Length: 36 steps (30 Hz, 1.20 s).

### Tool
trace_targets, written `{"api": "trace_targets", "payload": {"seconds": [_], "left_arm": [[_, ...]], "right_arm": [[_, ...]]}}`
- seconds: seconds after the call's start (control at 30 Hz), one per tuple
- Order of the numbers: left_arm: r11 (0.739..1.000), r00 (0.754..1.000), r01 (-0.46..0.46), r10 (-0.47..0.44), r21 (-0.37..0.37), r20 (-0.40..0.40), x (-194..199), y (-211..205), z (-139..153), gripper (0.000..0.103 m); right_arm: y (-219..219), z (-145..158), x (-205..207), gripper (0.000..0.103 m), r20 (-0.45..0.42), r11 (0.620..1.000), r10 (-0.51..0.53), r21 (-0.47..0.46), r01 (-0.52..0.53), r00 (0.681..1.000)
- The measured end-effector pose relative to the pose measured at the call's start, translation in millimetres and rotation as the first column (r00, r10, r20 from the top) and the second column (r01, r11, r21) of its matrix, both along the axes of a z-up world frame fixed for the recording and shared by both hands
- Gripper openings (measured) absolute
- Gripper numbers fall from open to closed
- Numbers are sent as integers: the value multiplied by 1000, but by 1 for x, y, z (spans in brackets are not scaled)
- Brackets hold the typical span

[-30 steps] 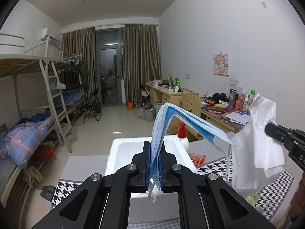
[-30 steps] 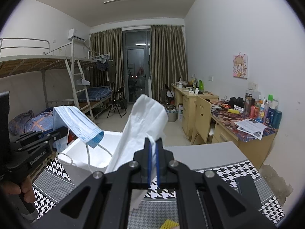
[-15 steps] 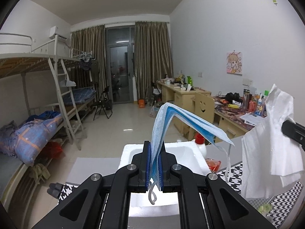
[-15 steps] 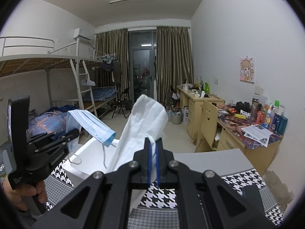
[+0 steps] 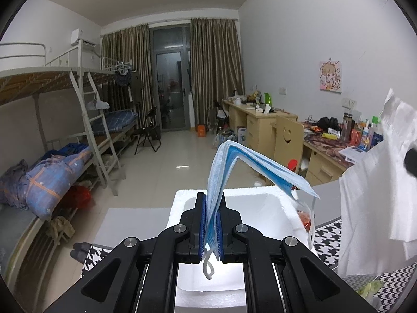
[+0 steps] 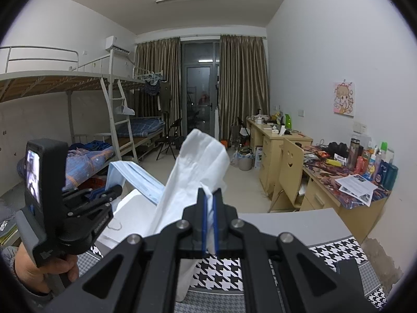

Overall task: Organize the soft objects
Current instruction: 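Lower the blue mask into the foam box and open the left tool, then lower the white tissue into the foam box and open the right tool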

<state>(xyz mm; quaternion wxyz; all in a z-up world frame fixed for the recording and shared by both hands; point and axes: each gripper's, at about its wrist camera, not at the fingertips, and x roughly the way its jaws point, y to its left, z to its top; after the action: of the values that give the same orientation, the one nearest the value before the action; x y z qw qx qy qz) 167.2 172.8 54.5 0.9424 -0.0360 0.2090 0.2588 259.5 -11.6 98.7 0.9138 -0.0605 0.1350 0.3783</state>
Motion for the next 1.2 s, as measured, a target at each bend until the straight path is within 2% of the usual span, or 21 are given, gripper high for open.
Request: {"api": "trace_targets", "payload": {"seconds": [0.17, 0.23, 0.3, 0.37, 0.43, 0.53, 0.73, 0.97, 1.2], "left_arm": [[1000, 999, -2, 1, -10, -32, 7, 7, -9, 8], [1000, 999, -8, 8, -15, -53, 9, 11, -14, 12], [1000, 998, -6, 4, -30, -68, 12, 14, -19, 29], [999, 997, -7, 4, -41, -75, 13, 16, -23, 65], [999, 997, -9, 6, -37, -81, 13, 16, -26, 81], [999, 996, -13, 10, -30, -86, 10, 16, -27, 93], [999, 998, -30, 28, -42, -49, -1, 21, -21, 100], [998, 999, -38, 38, -48, -7, -22, 29, -16, 101], [997, 998, -66, 66, -31, 1, -41, 35, -17, 102]], "right_arm": [[2, -1, 2, 6, -2, 1000, 4, -6, -4, 1000], [4, -2, 4, 6, -5, 1000, 6, -8, -6, 1000], [6, -3, 4, 6, -6, 1000, 8, -13, -8, 1000], [7, -2, 6, 6, -8, 1000, 9, -13, -9, 1000], [8, -2, 5, 6, -7, 1000, 10, -15, -10, 1000], [11, -2, 7, 6, -7, 1000, 10, -20, -10, 1000], [21, 1, 9, 6, -12, 1000, 17, -22, -18, 1000], [36, 5, 8, 6, -13, 999, 39, -26, -39, 999], [51, 6, 5, 6, 0, 998, 59, -29, -59, 998]]}}
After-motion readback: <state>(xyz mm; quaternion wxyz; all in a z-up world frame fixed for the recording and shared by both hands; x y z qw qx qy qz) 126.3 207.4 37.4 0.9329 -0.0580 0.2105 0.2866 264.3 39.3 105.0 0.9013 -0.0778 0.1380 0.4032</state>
